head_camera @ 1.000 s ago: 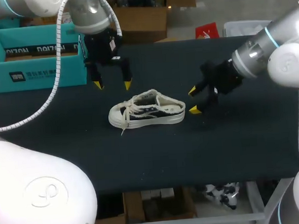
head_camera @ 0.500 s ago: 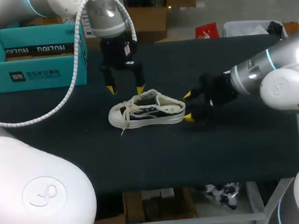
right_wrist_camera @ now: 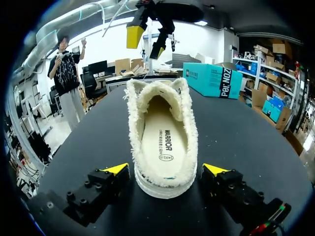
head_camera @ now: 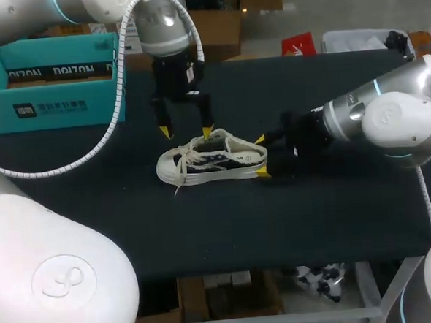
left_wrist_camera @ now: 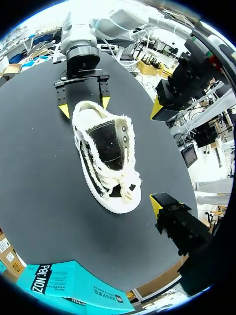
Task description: Open the shoe tongue, take the insole out of the shoe, put the insole back into the shoe, and pack the shoe into the shoebox
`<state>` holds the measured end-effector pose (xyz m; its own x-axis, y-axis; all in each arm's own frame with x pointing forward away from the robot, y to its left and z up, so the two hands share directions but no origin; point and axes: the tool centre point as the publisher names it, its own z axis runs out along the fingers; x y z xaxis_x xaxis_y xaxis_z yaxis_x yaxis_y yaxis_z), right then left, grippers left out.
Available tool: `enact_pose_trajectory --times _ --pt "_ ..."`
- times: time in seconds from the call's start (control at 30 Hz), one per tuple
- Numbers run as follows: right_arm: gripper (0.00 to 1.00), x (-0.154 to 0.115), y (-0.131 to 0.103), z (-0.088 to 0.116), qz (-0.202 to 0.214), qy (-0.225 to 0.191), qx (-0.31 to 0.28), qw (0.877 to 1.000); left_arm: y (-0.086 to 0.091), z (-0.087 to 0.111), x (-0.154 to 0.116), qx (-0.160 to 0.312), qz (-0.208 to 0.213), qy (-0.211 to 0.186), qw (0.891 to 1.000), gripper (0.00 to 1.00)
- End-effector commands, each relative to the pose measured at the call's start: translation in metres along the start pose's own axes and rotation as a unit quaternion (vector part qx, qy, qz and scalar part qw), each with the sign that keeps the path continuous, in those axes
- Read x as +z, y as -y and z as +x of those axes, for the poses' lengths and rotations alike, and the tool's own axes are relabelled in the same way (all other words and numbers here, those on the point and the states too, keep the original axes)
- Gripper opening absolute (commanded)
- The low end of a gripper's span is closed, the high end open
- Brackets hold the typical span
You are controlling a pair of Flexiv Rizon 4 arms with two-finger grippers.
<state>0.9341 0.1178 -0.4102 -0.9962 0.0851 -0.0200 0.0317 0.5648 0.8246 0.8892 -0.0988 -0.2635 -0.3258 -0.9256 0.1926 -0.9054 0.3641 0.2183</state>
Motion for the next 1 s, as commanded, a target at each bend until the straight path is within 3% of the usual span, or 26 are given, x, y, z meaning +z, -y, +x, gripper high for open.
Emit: enact_pose_trajectory --times 0.03,0.7,0.73,0.8,1.0 --pt "1.0 0.009 0.003 -0.007 -0.011 -0.015 -0.003 1.0 0.009 0.003 0.003 -0.012 -0.002 0.004 1.0 1.0" --pt "1.0 0.028 0.004 0.0 -0.042 -0.01 0.004 0.999 0.026 0.018 0.014 -0.055 0.011 0.027 0.998 1.0" --pt "0.71 0.028 0.004 0.0 -0.043 -0.009 0.004 0.999 0.025 0.019 0.015 -0.06 0.015 0.032 0.998 1.0" --pt "0.0 0.029 0.005 0.0 -0.046 -0.004 0.003 0.999 0.024 0.023 0.016 -0.066 0.02 0.043 0.997 1.0" --pt "0.0 0.029 0.006 0.0 -0.048 0.007 0.004 0.999 0.024 0.036 0.018 -0.089 0.042 0.069 0.993 1.0"
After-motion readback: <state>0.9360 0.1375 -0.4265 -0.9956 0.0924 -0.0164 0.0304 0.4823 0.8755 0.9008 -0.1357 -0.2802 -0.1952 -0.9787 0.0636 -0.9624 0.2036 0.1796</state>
